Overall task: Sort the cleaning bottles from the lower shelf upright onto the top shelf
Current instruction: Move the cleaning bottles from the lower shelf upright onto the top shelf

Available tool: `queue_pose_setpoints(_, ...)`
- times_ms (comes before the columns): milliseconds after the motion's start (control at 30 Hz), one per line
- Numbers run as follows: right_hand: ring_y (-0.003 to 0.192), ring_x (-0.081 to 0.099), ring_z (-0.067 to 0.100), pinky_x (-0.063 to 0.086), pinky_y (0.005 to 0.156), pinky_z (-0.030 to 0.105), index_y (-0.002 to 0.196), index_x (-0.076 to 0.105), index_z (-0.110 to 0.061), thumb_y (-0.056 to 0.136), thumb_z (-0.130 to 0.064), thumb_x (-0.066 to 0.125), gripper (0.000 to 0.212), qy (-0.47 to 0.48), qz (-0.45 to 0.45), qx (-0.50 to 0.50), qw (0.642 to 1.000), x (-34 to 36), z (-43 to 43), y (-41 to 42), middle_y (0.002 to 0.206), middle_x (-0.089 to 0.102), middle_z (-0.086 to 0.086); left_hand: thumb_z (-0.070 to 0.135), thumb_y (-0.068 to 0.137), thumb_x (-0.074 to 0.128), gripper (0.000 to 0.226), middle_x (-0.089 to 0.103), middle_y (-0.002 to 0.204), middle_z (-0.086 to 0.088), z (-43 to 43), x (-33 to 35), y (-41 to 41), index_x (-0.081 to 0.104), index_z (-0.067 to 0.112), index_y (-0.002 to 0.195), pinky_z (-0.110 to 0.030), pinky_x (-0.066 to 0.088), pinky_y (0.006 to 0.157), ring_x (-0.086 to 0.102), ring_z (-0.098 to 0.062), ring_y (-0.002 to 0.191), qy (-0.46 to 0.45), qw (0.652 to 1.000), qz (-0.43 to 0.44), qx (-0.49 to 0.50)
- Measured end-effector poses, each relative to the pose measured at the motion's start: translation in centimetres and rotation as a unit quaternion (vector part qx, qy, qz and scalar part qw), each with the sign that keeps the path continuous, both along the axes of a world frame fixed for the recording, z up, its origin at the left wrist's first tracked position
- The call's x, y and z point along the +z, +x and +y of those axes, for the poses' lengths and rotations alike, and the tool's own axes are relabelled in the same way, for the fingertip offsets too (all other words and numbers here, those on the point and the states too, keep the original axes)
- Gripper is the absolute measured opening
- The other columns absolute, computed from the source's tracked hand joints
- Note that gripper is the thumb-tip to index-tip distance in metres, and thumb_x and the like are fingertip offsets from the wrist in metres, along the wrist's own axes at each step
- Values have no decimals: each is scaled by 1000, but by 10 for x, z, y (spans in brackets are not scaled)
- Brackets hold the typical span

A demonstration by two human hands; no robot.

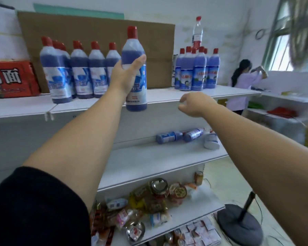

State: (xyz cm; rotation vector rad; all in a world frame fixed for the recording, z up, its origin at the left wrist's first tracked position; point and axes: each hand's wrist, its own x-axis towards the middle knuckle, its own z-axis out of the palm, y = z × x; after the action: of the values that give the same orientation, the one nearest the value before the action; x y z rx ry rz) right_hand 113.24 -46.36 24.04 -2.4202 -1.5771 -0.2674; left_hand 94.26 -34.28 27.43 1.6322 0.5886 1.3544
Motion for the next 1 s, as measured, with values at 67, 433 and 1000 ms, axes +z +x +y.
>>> queue_pose_setpoints(67,124,54,28,44,104,45,141,53,-22,98,-41,52,47,0,6,-28,1000,-3,-21,30,138,57,9,60,75,74,58,75,103,1,-12,2,31,64,23,118,-41,58,91,74,-16,93,-10,1000,1,-20)
queue_pose_setpoints(433,123,54,29,44,107,46,142,52,-19,99,-36,49,47,-2,-1,-130,991,2,-66,166,137,59,10,46,83,77,46,73,107,-1,-33,14,196,63,19,118,-34,59,80,73,-17,94,2,989,21,-150)
queue_pose_setpoints(1000,116,57,27,48,99,40,142,52,-19,99,-40,45,48,27,-28,-99,994,21,27,337,132,62,7,27,84,80,54,55,101,12,40,32,390,44,22,123,-25,53,73,61,-17,105,25,992,60,-111)
